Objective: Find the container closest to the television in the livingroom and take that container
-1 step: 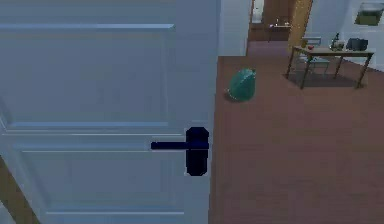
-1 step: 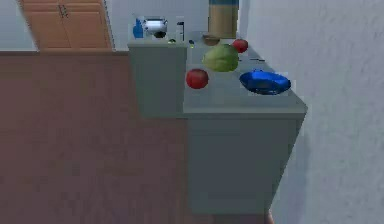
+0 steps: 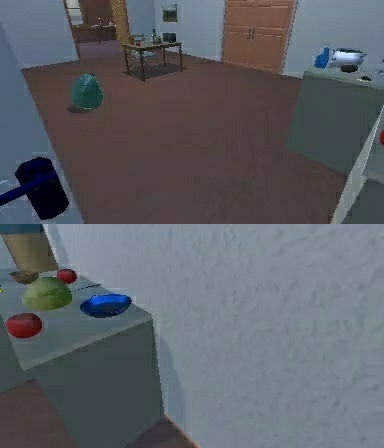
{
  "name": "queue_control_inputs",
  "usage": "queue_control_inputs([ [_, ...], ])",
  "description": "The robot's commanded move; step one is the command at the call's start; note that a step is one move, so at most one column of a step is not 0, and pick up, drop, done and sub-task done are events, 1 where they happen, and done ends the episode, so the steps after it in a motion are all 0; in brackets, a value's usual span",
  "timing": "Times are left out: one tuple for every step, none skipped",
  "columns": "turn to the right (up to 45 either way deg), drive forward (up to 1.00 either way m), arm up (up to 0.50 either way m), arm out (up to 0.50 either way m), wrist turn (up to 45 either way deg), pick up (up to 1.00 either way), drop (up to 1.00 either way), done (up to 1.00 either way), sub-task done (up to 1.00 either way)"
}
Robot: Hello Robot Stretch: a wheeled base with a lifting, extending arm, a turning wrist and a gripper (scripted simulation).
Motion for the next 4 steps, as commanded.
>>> queue_control_inputs([
  [18.0, 0.0, 0.0, 0.0, 0.0, 0.0, 0.0, 0.0, 0.0],
  [0.0, 0.3, 0.0, 0.0, 0.0, 0.0, 0.0, 0.0, 0.0],
  [-27.0, 0.0, 0.0, 0.0, 0.0, 0.0, 0.0, 0.0, 0.0],
  [0.0, 0.55, 0.0, 0.0, 0.0, 0.0, 0.0, 0.0, 0.0],
])
